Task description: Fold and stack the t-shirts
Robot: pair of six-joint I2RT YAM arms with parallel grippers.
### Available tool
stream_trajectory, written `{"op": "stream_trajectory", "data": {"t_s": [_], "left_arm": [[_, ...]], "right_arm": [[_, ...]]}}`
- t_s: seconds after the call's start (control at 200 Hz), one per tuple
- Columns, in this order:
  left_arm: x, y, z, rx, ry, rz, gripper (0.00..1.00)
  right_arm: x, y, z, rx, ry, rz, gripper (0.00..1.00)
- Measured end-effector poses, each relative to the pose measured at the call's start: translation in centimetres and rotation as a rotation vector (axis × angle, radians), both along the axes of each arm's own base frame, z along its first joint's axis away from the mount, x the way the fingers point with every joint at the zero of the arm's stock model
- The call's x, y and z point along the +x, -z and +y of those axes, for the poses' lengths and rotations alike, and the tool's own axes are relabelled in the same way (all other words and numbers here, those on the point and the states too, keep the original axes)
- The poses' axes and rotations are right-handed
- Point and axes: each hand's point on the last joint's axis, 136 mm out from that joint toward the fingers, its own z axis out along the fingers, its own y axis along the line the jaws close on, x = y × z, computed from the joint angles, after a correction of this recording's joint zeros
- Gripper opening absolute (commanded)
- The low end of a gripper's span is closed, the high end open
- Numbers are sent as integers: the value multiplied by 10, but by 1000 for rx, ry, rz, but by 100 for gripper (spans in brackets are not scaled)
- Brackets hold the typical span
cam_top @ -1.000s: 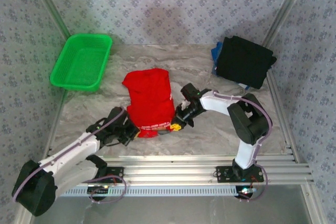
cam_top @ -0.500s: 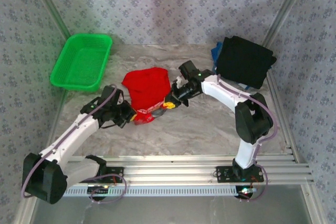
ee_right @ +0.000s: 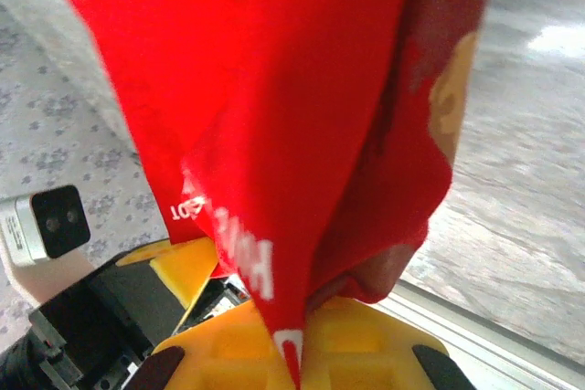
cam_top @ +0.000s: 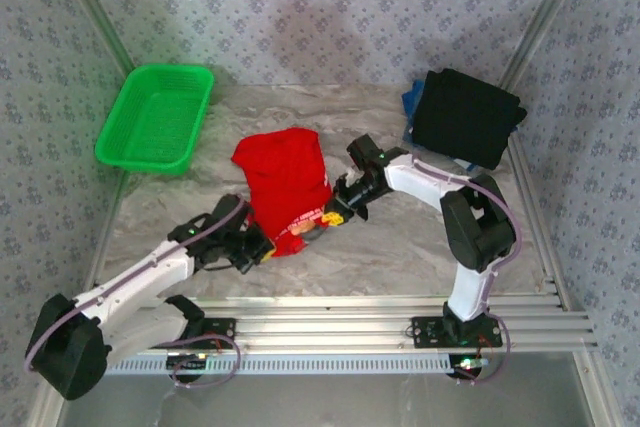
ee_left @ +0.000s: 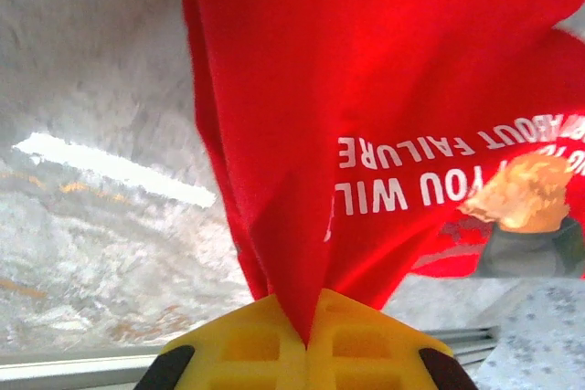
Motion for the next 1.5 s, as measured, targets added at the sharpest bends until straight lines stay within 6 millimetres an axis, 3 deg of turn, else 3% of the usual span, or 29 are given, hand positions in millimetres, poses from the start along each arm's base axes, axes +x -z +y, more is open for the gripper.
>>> {"op": "stream_trajectory", "data": {"t_s": [0.12,0.26,0.33,0.75,1.069,1.499], "left_arm": [[-15,12,-4,24,29,-3,18],[-27,25,1,73,35,-18,50],[-29,27,2,78,35,-48,56],[-34,20,-19,39,5,-195,59],[-49,23,-21,72,61,-276,60],[-43,35,-11,170,28,-360,63]], "right_arm": [[-19,18,-11,-27,15,50,1],[-32,36,-18,-44,22,81,1],[-34,39,-19,-47,24,87,1],[-37,46,-17,-19,15,65,1],[-40,48,-16,-6,9,68,1],[-41,49,-16,4,6,66,1]]}}
